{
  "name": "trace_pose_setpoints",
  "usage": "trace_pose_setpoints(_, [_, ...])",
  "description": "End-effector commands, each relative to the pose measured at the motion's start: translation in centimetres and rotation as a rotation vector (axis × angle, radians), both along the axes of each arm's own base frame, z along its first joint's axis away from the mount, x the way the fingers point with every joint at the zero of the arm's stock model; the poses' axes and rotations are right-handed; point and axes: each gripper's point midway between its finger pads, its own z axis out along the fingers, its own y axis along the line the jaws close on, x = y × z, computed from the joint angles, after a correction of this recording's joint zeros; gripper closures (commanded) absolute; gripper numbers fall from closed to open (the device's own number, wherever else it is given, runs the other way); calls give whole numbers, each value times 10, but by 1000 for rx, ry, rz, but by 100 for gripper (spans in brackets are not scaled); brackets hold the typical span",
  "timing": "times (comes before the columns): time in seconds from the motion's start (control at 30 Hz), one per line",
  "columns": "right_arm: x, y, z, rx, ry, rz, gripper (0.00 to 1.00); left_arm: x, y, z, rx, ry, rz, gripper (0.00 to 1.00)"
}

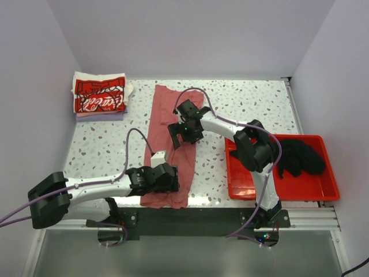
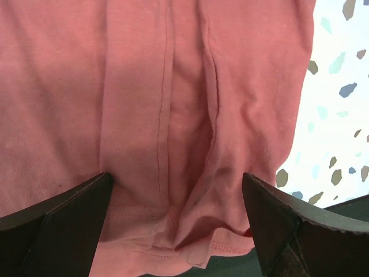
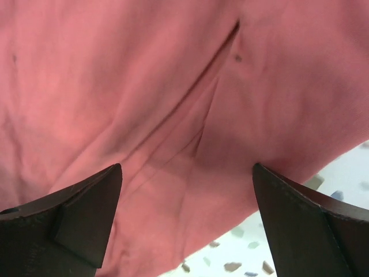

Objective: Fold and stack the t-shirts
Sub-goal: Fold the tshirt

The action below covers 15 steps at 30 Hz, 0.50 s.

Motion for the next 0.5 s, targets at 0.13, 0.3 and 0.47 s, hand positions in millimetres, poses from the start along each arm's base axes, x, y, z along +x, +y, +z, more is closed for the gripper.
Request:
trace_pose_setpoints(0.13, [44, -11, -21, -46, -19, -111, 1, 0, -26, -2, -33, 10, -101, 0])
trace_pose_setpoints(0.3, [69, -14, -28, -16, -14, -142, 1, 9, -34, 2, -15, -1, -113, 0])
trace_pose_setpoints(0.47, [81, -7, -19, -14, -21, -108, 1, 25, -40, 18, 3, -29, -108, 0])
